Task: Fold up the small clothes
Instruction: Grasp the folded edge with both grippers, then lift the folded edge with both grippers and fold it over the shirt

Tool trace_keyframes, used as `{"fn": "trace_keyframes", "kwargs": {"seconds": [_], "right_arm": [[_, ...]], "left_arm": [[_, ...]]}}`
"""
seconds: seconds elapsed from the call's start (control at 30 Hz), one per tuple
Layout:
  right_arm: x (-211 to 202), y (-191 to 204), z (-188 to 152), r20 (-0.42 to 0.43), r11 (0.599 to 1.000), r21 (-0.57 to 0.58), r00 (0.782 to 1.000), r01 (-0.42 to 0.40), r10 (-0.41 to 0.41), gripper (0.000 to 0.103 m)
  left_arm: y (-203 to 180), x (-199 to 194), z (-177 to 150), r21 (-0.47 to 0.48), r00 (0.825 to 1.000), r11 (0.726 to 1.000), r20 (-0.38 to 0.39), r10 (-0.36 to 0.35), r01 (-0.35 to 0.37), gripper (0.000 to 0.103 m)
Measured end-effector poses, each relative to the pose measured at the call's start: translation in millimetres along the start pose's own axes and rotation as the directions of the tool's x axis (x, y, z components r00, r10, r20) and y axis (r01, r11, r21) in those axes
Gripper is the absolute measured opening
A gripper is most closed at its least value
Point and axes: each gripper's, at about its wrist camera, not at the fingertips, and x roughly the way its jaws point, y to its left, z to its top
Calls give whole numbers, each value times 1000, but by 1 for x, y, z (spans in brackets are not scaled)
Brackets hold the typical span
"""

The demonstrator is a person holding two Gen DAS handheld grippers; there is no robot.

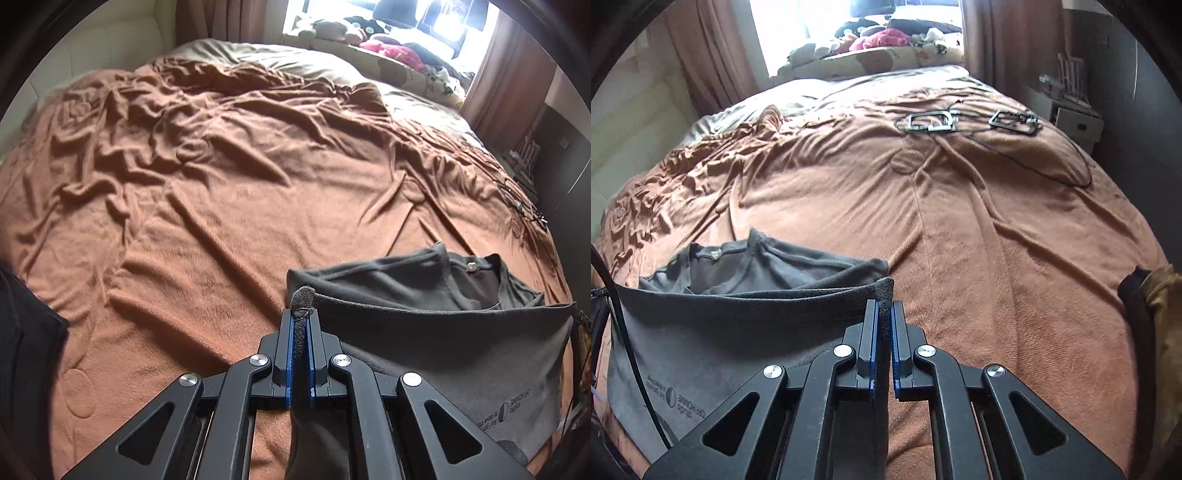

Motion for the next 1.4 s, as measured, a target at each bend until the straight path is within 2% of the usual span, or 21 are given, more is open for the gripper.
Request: {"fn": "trace_keyframes", "kwargs": {"seconds": [0.23,0.47,0.6,0.7,1.0,1.23,1.4], "right_arm": [[-27,3,14,46,1000,3,999,2,-2,2],[-14,6,42,53,1000,5,998,17,-17,2],[14,8,64,37,1000,-7,999,27,-26,2],[39,9,74,16,999,-17,999,41,-40,2],[123,8,83,-97,996,-51,992,72,-76,2],[153,3,89,-115,996,-45,990,82,-86,2],[164,4,89,-114,995,-45,989,92,-96,2]], "left_arm": [[-12,-26,27,14,997,1000,70,7,-8,6],[-20,-11,56,11,993,998,95,67,-68,6],[-24,14,77,19,994,996,77,81,-83,6],[-27,39,86,56,991,991,59,119,-123,6],[-23,120,79,125,981,976,-63,184,-175,6],[-19,140,83,120,976,974,-82,204,-193,6],[-17,154,84,124,962,964,-112,250,-236,6]]}}
